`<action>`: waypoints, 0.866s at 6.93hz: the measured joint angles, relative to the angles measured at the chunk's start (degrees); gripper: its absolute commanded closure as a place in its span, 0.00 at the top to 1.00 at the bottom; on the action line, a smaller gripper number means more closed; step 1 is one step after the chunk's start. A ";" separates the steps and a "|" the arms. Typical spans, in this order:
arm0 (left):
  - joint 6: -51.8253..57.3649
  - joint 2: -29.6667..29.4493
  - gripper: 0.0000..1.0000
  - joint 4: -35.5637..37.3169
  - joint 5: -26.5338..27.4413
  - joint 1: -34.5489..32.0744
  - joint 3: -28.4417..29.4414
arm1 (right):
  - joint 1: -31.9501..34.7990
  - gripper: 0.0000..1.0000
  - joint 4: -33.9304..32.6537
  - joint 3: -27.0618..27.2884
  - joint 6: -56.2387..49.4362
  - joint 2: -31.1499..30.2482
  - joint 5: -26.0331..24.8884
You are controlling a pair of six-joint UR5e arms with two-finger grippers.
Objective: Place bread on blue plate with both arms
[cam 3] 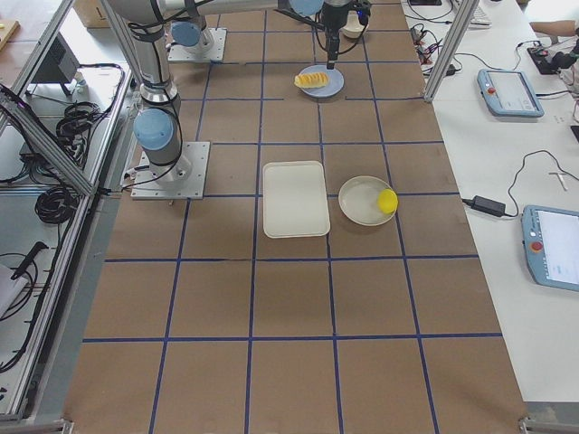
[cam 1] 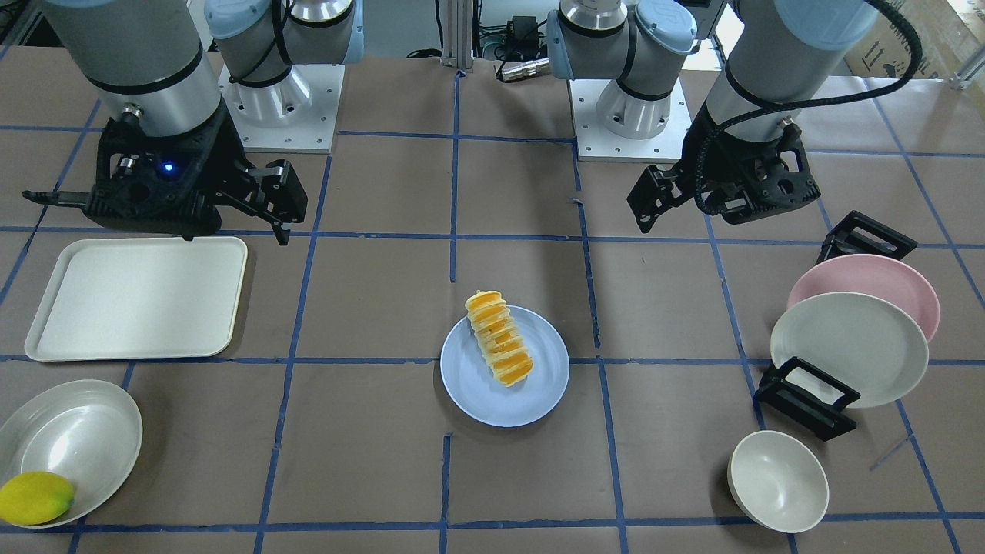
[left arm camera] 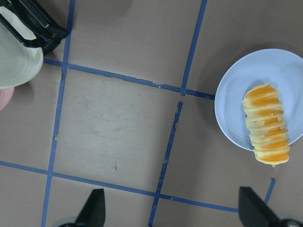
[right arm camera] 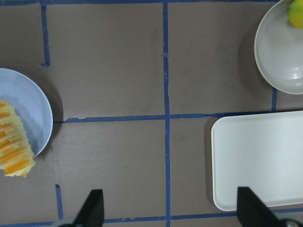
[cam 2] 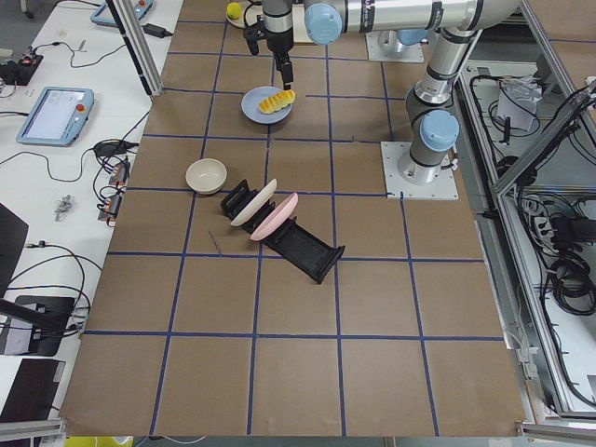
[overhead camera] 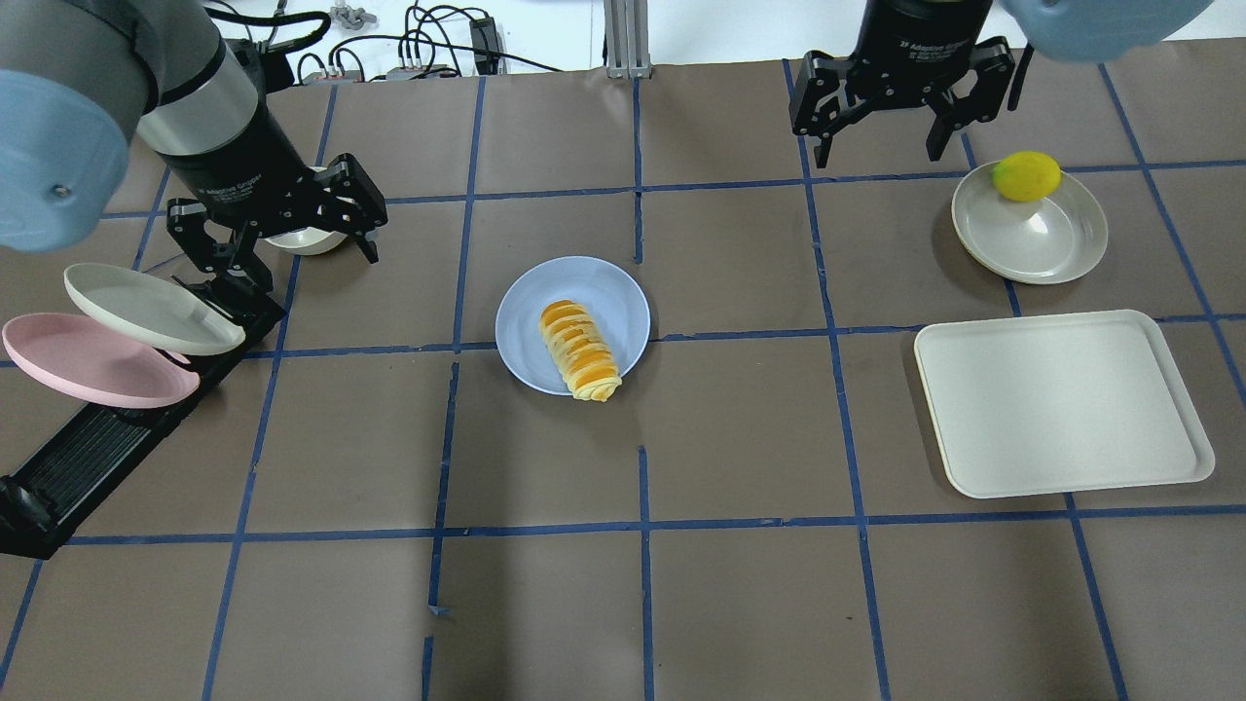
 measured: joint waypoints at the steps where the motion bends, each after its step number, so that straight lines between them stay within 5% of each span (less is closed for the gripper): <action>1: -1.20 0.46 0.99 0.49 0.21 -0.06 -0.73 | -0.27 1.00 -0.24 0.30 -0.44 -0.72 -0.21; 6: -1.51 0.45 1.00 0.92 3.22 -0.39 -1.07 | -0.52 1.00 -0.51 2.73 -0.22 -3.60 -0.30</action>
